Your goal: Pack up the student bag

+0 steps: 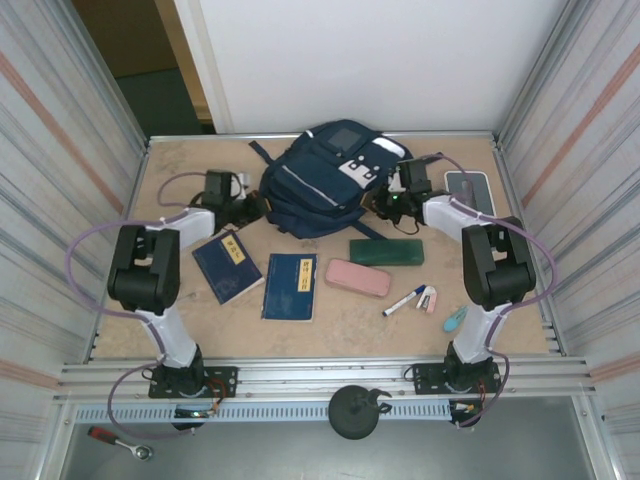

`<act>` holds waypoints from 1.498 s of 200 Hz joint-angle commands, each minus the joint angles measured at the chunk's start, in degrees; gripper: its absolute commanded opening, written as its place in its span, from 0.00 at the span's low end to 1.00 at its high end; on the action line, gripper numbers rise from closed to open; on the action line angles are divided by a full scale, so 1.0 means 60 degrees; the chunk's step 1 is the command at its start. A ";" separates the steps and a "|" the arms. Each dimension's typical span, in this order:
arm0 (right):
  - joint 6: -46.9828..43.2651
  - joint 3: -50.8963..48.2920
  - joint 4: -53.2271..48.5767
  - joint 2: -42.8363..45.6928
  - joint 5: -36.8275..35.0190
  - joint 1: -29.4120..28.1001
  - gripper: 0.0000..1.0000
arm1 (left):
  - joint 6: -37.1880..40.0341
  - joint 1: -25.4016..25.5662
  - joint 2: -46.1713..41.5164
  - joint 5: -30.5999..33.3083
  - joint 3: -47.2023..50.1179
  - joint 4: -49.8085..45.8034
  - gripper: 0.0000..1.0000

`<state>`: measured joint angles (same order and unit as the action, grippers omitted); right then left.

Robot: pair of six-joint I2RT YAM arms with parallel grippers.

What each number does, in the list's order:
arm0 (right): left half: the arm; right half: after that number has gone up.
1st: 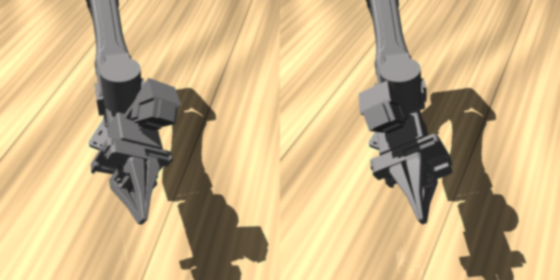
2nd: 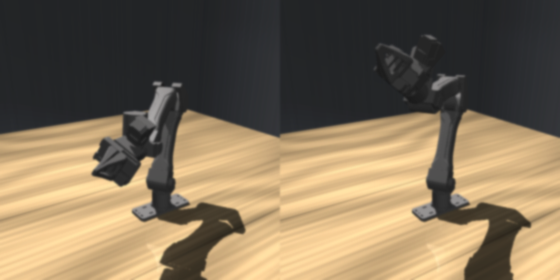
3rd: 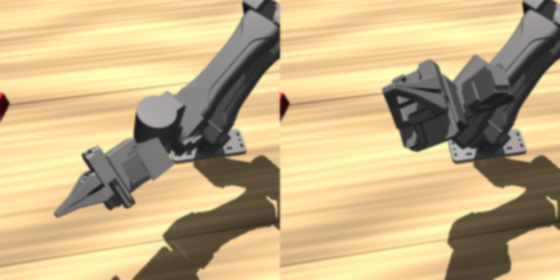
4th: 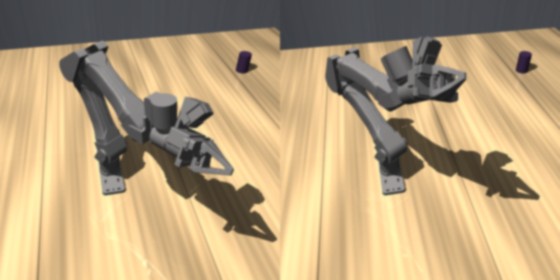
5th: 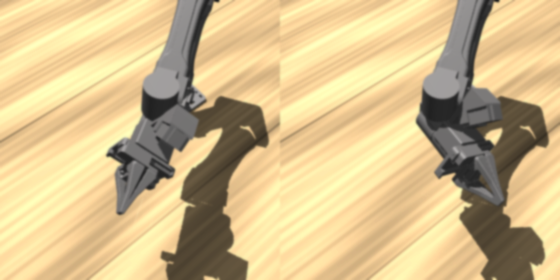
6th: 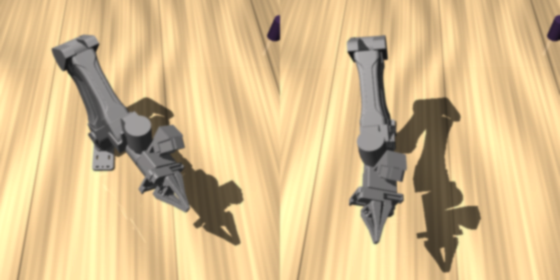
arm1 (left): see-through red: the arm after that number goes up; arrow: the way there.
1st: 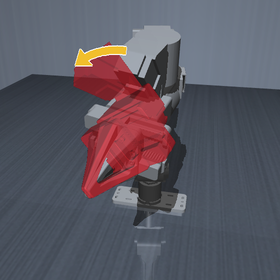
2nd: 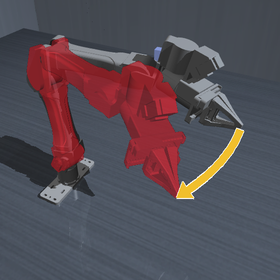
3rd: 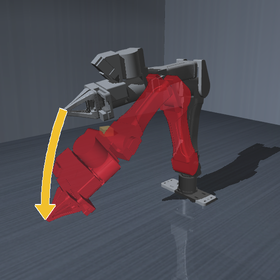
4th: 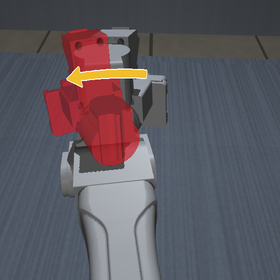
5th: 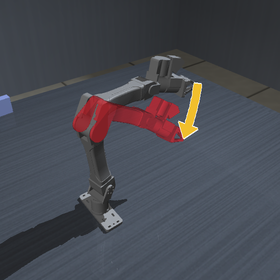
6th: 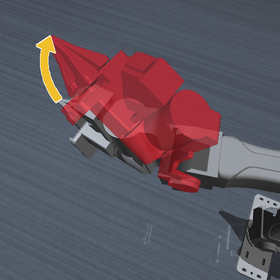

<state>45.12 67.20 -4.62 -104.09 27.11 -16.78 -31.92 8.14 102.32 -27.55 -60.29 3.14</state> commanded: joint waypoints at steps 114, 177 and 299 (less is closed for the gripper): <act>-0.0601 0.0393 -0.0841 -0.0534 -0.0956 0.1369 0.70 | 0.1000 -0.1079 -0.0285 -0.0799 -0.0554 -0.0575 0.00; -0.0729 0.1458 -0.0735 -0.1708 -0.0474 0.1565 0.45 | 0.0815 -0.1077 0.0016 -0.0868 -0.0724 -0.0413 0.00; 0.3983 -0.0924 0.3554 0.2154 -0.0023 0.0536 0.00 | 0.0635 -0.1878 -0.0017 0.0776 -0.2567 -0.0971 0.53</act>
<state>57.89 62.52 6.22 -98.10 27.81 -9.87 -27.00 0.21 108.77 -27.59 -77.01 -3.99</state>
